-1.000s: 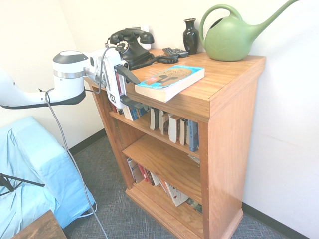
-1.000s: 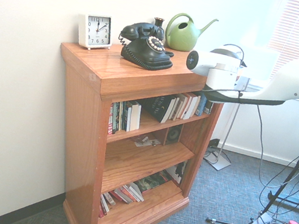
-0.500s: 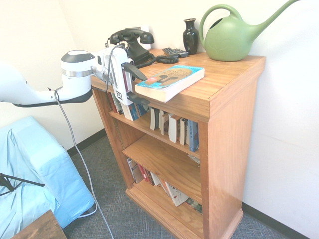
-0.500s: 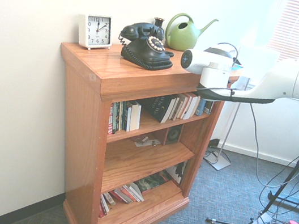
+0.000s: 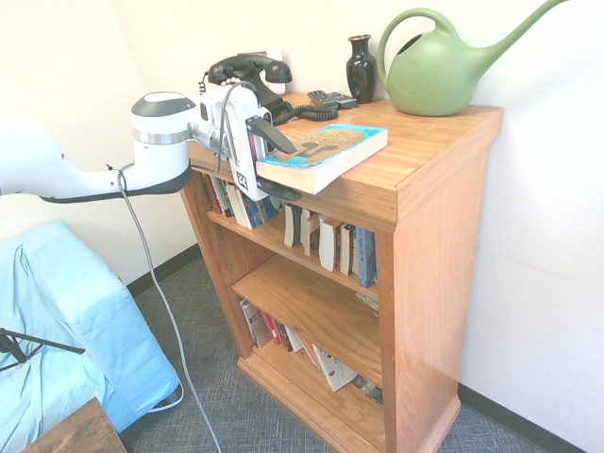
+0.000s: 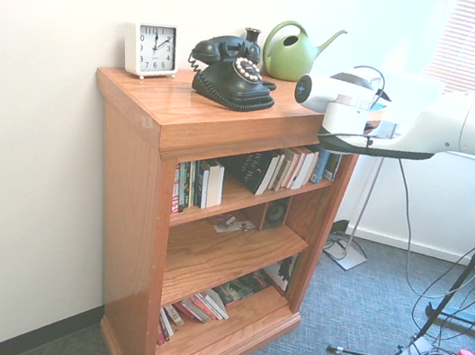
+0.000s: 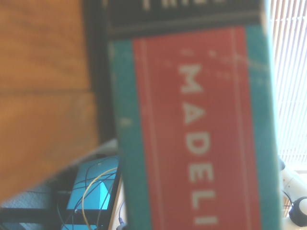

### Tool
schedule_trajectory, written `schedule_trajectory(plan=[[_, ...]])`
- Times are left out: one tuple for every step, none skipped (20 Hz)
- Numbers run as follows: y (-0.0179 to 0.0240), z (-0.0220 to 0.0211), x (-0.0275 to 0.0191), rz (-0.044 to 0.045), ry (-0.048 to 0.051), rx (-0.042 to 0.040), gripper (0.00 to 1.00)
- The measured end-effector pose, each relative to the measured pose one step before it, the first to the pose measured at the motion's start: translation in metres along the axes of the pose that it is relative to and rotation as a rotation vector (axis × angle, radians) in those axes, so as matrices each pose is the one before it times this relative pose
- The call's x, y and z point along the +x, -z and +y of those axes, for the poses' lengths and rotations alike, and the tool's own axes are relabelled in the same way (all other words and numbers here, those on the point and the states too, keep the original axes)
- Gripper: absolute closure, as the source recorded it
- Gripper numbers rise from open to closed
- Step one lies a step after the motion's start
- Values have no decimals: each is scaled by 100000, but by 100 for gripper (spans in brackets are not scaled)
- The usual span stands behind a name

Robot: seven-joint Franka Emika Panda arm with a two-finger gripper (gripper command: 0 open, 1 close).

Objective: Organize the shelf

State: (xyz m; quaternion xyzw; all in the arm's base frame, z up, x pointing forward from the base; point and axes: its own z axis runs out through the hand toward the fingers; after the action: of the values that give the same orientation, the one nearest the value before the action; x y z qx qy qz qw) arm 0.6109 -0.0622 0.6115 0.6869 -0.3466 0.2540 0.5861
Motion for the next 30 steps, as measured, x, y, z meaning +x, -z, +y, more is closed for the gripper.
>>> schedule_trajectory(plan=[[-50,-42,8,-54,300,-69,100],[-44,5,6,-41,124,-64,100],[-11,-41,-13,-7,134,-18,100],[-1,-92,-40,10,207,-6,100],[15,-99,-38,57,185,70,100],[13,-119,-30,61,175,90,100],[29,-97,-4,58,73,99,100],[29,-68,12,84,17,155,100],[17,-23,27,46,-42,96,100],[9,-1,20,10,-42,27,100],[5,10,14,10,-35,26,100],[5,5,8,7,-23,17,100],[20,8,26,49,-59,97,100],[28,5,44,105,-70,205,100],[19,10,33,66,-18,134,100],[22,-19,5,78,33,135,100],[27,-31,-6,67,41,106,100],[31,-76,-25,89,108,134,100],[48,-58,-15,110,78,167,100],[44,-44,-18,48,71,101,100],[23,-30,-11,23,56,69,100],[21,-19,10,74,13,161,100],[19,-12,31,90,-52,190,100],[24,14,45,27,-112,192,100],[38,10,50,56,-111,248,100],[34,-25,21,7,-33,366,100],[53,-42,63,293,-87,639,100],[62,-35,107,228,-201,923,100],[46,64,161,-106,-501,822,100],[20,166,252,-276,-797,1044,100]])
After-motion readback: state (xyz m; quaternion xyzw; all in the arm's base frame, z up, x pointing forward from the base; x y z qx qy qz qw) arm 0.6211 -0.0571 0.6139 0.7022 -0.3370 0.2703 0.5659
